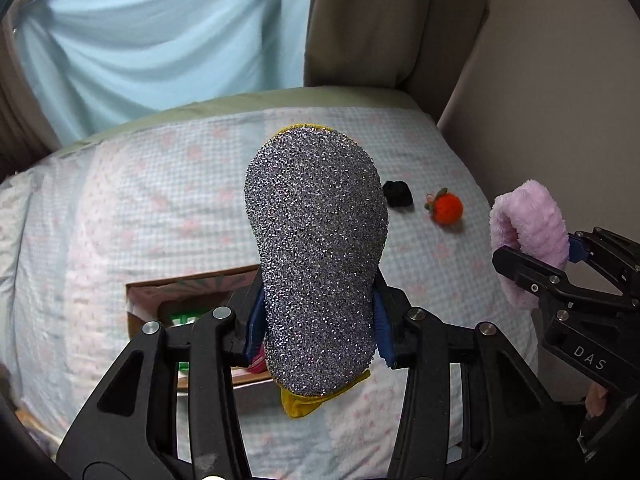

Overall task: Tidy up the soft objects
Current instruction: 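Lift both items and carry them over the cardboard box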

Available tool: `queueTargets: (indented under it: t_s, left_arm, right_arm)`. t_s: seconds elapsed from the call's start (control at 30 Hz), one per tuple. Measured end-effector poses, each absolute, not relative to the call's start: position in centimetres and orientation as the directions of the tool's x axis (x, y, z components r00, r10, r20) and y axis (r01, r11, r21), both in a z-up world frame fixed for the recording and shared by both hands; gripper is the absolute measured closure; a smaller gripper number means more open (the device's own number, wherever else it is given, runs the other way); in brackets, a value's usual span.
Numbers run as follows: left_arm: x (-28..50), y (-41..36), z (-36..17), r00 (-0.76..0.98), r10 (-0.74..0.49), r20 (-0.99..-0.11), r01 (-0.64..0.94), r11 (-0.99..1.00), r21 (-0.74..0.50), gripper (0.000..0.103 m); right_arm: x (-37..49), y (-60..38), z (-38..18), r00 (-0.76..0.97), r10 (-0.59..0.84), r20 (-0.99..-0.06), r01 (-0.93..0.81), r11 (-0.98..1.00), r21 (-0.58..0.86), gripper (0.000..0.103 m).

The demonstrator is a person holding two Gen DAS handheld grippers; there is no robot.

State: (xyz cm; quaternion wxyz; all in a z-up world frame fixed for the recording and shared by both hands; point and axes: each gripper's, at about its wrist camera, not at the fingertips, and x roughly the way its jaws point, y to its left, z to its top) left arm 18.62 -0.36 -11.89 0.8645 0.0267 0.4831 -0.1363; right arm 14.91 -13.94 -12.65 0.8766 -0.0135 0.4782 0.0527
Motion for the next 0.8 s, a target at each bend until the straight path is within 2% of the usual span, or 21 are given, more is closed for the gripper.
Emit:
queueTargets:
  t_s: [0.3,0.53,0.8]
  left_arm:
    - [15.9,9.8,-12.2,0.5,-0.178,-0.848,0.203,0.975,-0.086,0.063]
    - [16.7,15.9,-14.4,0.461,-0.172,-0.871,0.188,0.978,-0.093,0.063]
    - [18.9,18.5,-18.6,0.344,-0.226,-0.912,0.272,0.953,-0.134,0.063]
  right_arm:
    - [15.0,-4.2,-12.8,0.526,0.162,-0.835,-0.184,0.98,0.075,0.061]
    - [15.9,0.6,-14.1,0.505,0.182,-0.844,-0.181,0.978,0.103,0.061]
    - [18.8,3.8,-18.6,0.394,0.219,-0.893,-0.143,0.974,0.176,0.061]
